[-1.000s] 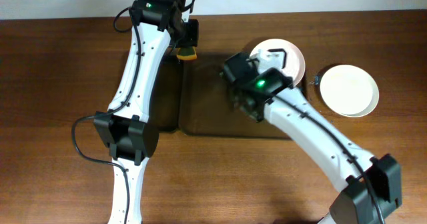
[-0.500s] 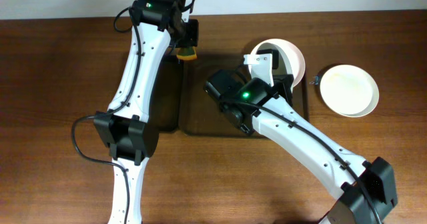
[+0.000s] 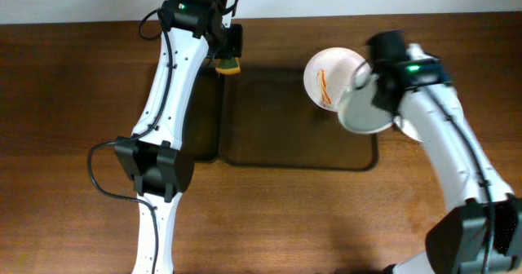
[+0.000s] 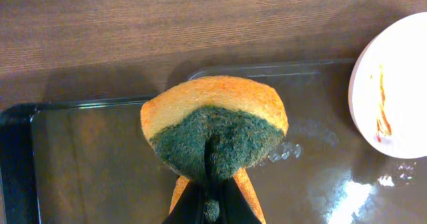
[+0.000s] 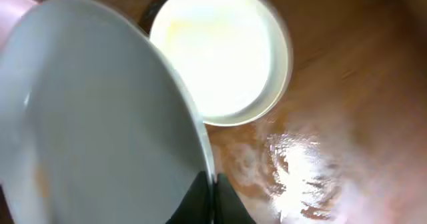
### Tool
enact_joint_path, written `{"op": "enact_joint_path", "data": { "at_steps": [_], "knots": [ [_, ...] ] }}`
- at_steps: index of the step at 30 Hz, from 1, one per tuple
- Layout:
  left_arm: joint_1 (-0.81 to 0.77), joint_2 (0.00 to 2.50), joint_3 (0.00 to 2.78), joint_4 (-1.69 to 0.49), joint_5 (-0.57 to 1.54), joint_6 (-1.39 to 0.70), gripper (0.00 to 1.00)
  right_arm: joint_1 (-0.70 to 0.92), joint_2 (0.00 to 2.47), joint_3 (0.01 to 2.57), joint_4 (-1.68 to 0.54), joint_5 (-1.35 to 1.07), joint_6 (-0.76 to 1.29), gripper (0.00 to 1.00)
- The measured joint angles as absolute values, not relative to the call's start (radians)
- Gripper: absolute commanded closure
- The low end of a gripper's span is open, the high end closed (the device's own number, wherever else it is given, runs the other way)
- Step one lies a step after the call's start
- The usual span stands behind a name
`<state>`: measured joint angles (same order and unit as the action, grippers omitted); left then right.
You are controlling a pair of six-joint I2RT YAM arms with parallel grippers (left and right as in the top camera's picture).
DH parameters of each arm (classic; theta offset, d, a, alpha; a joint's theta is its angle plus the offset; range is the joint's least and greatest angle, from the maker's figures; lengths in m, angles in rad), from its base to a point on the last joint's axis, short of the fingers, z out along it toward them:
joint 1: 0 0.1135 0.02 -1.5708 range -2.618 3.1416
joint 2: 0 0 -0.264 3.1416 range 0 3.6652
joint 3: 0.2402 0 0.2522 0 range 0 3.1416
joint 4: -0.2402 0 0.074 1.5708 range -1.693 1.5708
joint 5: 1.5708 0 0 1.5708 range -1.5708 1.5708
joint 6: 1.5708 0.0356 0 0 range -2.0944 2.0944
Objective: Clean dirty plates on tray and stack at the side
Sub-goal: 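Carry the plate with the right gripper onto the plate at right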
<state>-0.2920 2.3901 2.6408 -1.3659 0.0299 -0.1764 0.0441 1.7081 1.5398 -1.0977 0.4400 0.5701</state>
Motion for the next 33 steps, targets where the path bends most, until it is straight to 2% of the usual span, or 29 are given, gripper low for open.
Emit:
{"op": "enact_joint_path", "data": {
  "at_steps": [5, 11, 16, 17, 19, 20, 21, 25, 28, 32, 33],
  "knots": [
    [-0.292, 2.39, 2.641, -1.368, 0.03, -0.176, 1.0, -0.344, 1.708, 1.54, -1.049, 0.12, 0.426, 0.96],
    [-0.292, 2.39, 2.641, -1.37, 0.03, -0.176, 1.0, -0.607, 1.753, 1.54, -1.008, 0.076, 0.406, 0.96],
    [-0.292, 2.39, 2.641, -1.37, 0.03, -0.176, 1.0, -0.59, 1.862, 1.539, -0.933, 0.068, 0.404, 0.95],
    [-0.292, 2.39, 2.641, -1.37, 0.03, -0.176, 1.0, -0.58, 1.878, 1.54, -0.925, 0.066, 0.403, 0.92],
    [-0.292, 2.39, 2.641, -1.37, 0.03, -0.176, 1.0, -0.559, 1.913, 1.54, -0.913, 0.061, 0.403, 0.64],
    [-0.292, 2.39, 2.641, -1.37, 0.03, -0.176, 1.0, -0.552, 1.923, 1.54, -0.912, 0.061, 0.399, 0.55],
    [-0.292, 2.39, 2.641, -1.37, 0.03, -0.176, 1.0, -0.546, 1.937, 1.54, -0.913, 0.058, 0.399, 0.52],
    [-0.292, 2.39, 2.641, -1.37, 0.03, -0.176, 1.0, -0.531, 1.949, 1.541, -0.923, 0.05, 0.389, 0.51],
    [-0.292, 2.39, 2.641, -1.369, 0.03, -0.176, 1.0, -0.481, 1.948, 1.605, -1.002, -0.043, 0.334, 0.49],
    [-0.292, 2.39, 2.641, -1.365, 0.03, -0.176, 1.0, -0.272, 1.944, 1.72, -0.939, -0.161, 0.306, 0.48],
    [-0.292, 2.39, 2.641, -1.362, 0.03, -0.176, 1.0, -0.183, 1.944, 1.723, -0.9, -0.171, 0.311, 0.53]
  ]
}}
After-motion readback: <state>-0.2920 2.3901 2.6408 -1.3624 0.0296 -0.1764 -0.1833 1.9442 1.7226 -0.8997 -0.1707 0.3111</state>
